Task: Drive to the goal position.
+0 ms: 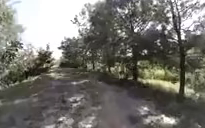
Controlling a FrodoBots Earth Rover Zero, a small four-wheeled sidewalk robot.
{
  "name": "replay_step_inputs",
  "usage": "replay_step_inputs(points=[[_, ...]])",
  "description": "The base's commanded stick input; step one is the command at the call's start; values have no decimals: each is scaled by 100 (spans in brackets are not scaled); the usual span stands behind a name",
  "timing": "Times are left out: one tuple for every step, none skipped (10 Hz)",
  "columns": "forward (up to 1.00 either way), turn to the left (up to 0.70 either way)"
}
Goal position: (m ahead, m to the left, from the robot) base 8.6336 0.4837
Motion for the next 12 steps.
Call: replay_step_inputs(points=[[85,0],[85,21],[85,34],[85,34],[85,34],[85,34],[85,34],[85,34],[85,34],[85,34],[85,16],[85,0]])
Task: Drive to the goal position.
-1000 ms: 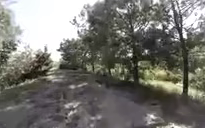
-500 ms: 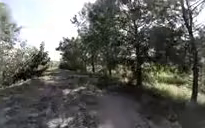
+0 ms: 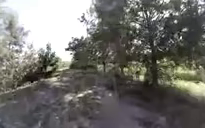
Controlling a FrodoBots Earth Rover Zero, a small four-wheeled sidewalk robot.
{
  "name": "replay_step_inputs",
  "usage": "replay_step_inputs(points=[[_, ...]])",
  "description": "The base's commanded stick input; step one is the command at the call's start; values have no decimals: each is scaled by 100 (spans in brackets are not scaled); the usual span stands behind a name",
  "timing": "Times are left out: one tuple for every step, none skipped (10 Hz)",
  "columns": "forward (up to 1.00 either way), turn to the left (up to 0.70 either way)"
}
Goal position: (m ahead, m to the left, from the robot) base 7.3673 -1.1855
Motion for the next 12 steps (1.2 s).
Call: replay_step_inputs(points=[[85,0],[85,0],[85,0],[85,0],[85,0],[85,0],[85,0],[85,0],[85,0],[85,0],[85,0],[85,0]])
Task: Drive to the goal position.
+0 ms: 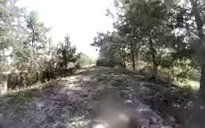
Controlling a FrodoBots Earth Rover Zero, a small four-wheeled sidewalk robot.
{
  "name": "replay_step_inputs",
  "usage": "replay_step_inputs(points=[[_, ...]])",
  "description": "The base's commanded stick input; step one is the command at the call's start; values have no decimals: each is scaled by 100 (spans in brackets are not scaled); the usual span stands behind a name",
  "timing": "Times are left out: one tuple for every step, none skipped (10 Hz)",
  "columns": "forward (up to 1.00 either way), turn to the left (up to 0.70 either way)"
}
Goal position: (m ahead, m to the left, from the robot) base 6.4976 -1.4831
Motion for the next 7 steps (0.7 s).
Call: replay_step_inputs(points=[[85,0],[85,0],[85,0],[85,0],[85,0],[85,0],[85,0]])
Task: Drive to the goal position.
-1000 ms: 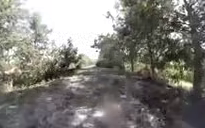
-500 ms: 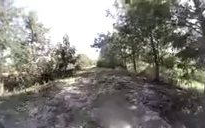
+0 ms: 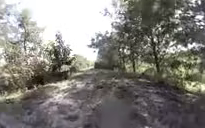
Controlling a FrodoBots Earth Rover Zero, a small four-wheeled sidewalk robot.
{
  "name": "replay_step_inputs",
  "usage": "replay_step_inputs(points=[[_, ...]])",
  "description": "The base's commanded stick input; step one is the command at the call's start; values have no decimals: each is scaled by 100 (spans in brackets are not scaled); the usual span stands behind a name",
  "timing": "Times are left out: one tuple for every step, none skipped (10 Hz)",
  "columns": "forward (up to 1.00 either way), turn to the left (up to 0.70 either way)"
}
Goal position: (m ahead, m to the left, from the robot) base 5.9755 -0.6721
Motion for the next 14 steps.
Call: replay_step_inputs(points=[[85,0],[85,0],[85,0],[85,0],[85,0],[85,0],[85,0],[85,0],[85,0],[85,0],[85,0],[85,0],[85,0],[85,0]])
